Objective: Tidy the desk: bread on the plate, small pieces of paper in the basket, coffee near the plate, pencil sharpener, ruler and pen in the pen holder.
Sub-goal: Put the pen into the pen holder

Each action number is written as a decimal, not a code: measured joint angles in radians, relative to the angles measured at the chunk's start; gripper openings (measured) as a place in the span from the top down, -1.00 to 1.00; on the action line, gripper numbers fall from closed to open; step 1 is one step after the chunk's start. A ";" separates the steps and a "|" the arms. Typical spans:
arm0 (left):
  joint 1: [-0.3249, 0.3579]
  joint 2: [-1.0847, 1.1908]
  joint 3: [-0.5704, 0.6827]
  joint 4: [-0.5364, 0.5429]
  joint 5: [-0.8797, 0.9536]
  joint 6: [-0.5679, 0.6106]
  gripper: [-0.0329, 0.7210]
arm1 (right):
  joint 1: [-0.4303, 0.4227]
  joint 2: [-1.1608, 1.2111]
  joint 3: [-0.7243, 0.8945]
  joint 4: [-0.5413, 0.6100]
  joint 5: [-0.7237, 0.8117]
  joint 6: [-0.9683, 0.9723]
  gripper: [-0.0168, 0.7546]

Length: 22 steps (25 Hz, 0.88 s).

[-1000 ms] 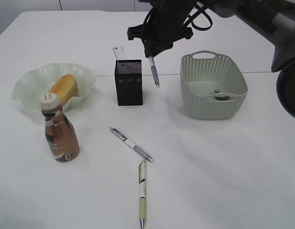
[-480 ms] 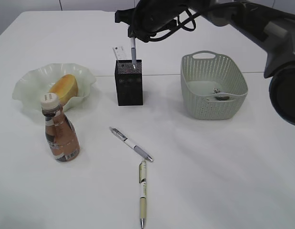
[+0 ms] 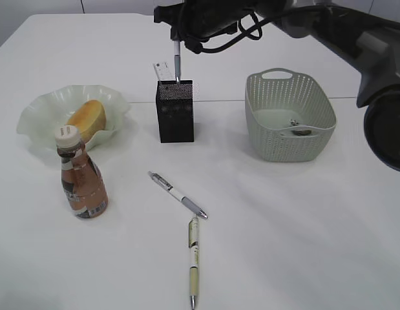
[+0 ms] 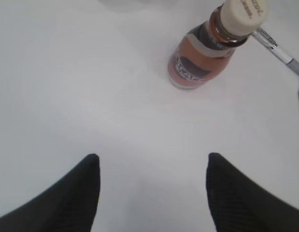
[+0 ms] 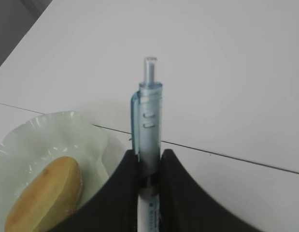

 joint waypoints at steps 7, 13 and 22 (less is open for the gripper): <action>0.000 0.000 0.000 0.000 -0.006 0.000 -0.42 | 0.000 0.012 0.000 0.000 0.000 -0.046 0.73; 0.000 0.000 0.000 0.000 -0.015 0.002 -0.42 | 0.000 0.012 0.000 0.000 0.000 -0.052 0.73; 0.000 0.000 0.000 0.000 -0.020 0.002 -0.42 | 0.000 0.012 0.000 0.000 0.000 -0.053 0.55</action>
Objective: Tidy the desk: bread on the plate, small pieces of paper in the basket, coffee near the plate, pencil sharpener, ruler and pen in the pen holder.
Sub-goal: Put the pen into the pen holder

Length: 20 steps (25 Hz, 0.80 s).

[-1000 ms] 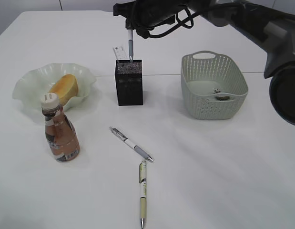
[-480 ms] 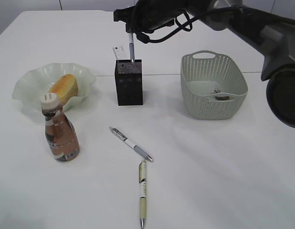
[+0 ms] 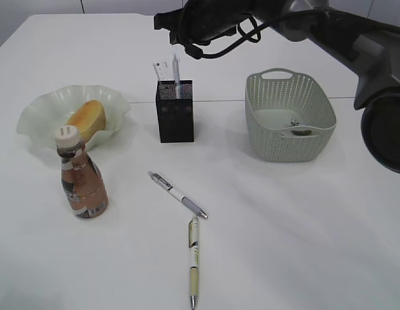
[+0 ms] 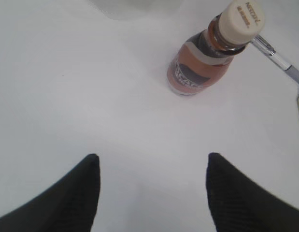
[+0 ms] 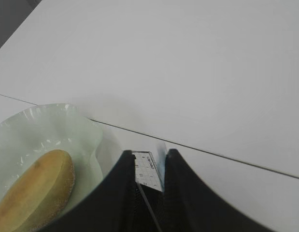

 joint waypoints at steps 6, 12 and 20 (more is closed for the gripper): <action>0.000 0.000 0.000 0.000 0.000 0.000 -0.42 | 0.000 0.000 0.000 0.000 0.000 0.000 0.52; 0.000 0.000 0.000 0.000 -0.001 0.000 -0.42 | 0.000 0.000 0.000 0.002 0.053 -0.001 0.50; 0.000 0.000 0.000 0.000 -0.001 0.000 -0.42 | 0.000 -0.008 -0.004 -0.011 0.350 -0.001 0.46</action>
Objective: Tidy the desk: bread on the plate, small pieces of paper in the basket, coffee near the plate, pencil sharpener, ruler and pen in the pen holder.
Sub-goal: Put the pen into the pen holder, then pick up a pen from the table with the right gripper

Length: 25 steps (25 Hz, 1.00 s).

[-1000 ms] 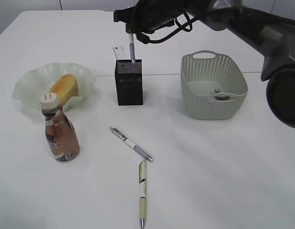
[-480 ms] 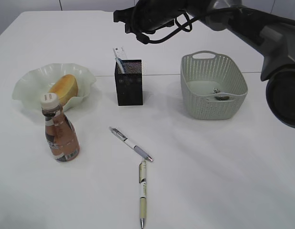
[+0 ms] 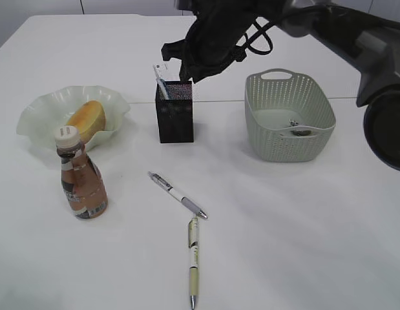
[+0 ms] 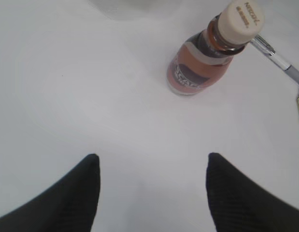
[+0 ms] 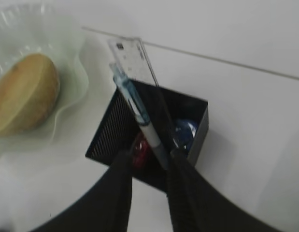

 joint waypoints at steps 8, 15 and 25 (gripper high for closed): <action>0.000 0.000 0.000 0.000 0.000 0.000 -0.42 | 0.000 -0.038 -0.058 -0.025 0.206 0.000 0.41; 0.000 0.000 0.000 0.000 0.002 0.000 -0.42 | 0.010 -0.066 -0.064 -0.021 0.215 0.043 0.39; 0.000 0.000 0.000 0.000 0.016 0.000 -0.42 | 0.105 -0.232 0.269 -0.142 0.215 0.055 0.39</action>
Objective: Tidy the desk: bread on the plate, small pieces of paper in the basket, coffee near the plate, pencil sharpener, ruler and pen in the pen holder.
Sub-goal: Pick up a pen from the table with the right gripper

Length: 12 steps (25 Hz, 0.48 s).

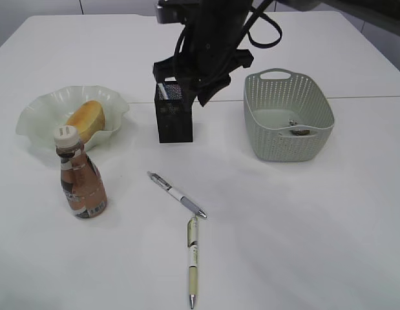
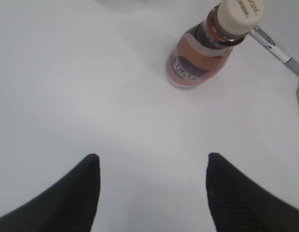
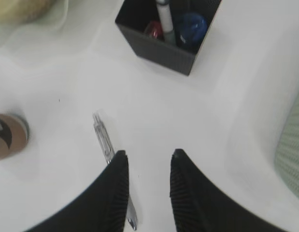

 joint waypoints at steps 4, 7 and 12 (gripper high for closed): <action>0.000 0.000 0.000 0.000 0.006 0.000 -0.42 | 0.035 -0.050 0.139 -0.007 0.000 0.002 0.39; 0.000 0.000 0.000 0.000 0.006 0.000 -0.42 | 0.056 -0.062 0.218 -0.015 -0.003 0.002 0.38; 0.000 0.000 0.000 0.000 0.031 0.000 -0.40 | 0.125 -0.041 0.303 -0.097 -0.006 -0.031 0.33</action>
